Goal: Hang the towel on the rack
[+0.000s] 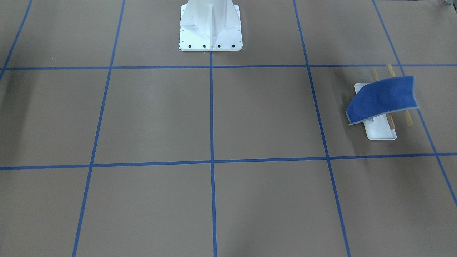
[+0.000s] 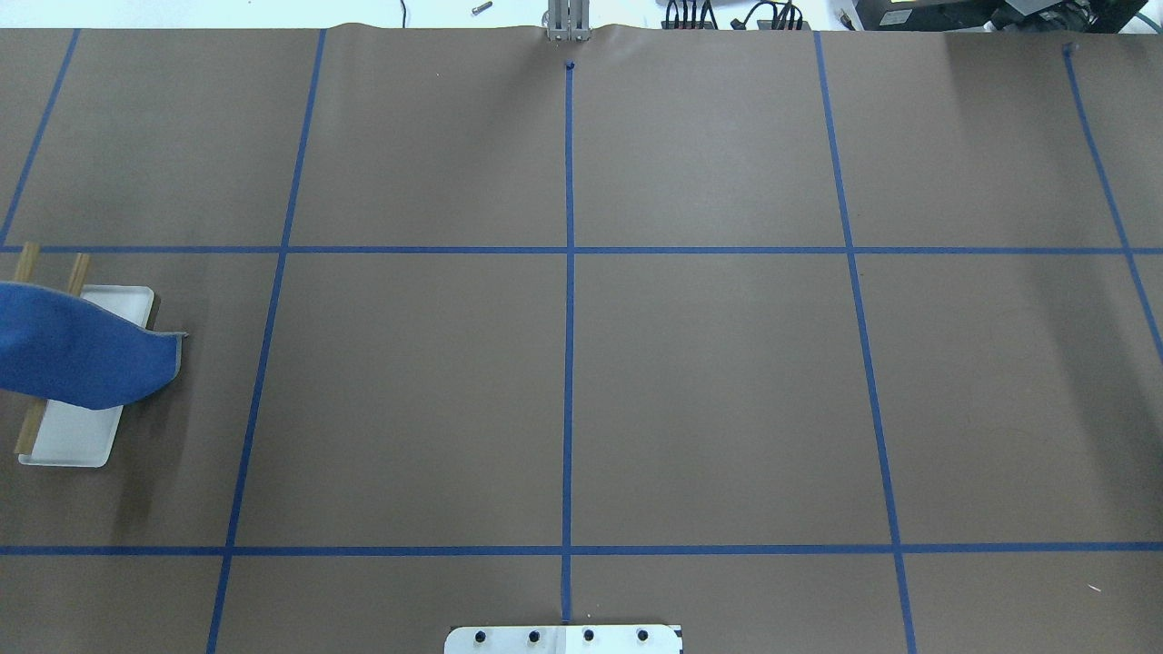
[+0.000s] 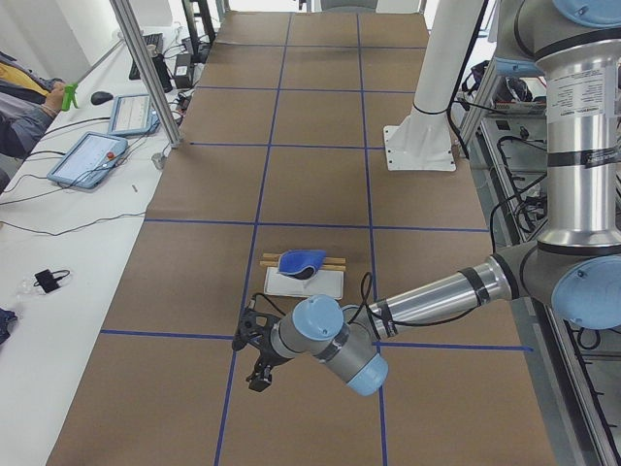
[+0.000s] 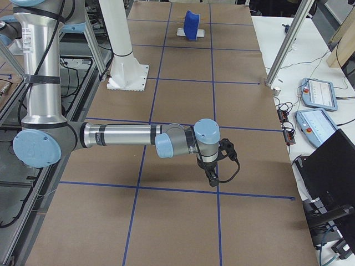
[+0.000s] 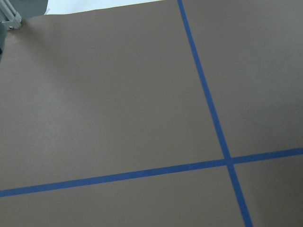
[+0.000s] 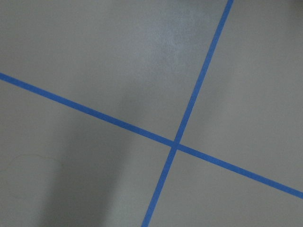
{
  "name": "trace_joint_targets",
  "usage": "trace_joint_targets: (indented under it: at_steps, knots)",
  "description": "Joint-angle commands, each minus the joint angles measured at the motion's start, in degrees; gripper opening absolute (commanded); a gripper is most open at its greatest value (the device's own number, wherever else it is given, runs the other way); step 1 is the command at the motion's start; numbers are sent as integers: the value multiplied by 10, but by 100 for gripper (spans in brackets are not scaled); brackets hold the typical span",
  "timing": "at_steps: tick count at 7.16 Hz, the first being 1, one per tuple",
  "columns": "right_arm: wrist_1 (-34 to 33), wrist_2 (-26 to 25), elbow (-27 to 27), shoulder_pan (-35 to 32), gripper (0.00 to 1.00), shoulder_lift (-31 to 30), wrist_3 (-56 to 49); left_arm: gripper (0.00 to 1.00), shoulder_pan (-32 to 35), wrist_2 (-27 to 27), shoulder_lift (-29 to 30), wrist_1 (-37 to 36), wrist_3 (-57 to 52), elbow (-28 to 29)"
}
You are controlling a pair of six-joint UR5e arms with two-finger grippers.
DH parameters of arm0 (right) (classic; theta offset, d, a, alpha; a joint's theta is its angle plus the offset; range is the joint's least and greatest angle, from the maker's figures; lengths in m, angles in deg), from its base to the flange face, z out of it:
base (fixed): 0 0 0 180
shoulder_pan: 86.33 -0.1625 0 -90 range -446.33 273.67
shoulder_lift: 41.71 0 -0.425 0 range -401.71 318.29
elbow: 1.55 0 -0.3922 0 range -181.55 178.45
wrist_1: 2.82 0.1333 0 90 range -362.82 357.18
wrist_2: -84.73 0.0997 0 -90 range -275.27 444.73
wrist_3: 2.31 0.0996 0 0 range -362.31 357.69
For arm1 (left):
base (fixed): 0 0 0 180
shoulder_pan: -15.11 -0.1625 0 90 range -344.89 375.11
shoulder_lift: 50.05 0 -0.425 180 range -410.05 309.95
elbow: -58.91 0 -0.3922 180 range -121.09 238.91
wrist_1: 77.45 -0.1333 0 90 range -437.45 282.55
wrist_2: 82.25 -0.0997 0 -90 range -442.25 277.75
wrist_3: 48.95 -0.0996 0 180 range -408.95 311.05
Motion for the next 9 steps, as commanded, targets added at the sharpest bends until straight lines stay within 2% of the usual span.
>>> trace_joint_targets:
  at_steps: [1,3,4,6,9]
  knots:
    - [-11,24,-6,-2,100,-2,-5,97,-2,12,5,-245,-39,-101]
    - [-16,27,-6,-2,100,0,-5,98,0,24,3,-427,-72,-208]
    - [-16,27,-6,-2,100,-1,-4,98,0,64,-2,-471,-75,-234]
    - [-16,25,-8,-1,100,-1,3,98,-2,100,-19,-474,-85,-244]
    - [-16,25,-9,-1,100,0,4,98,-3,101,-18,-464,-87,-238]
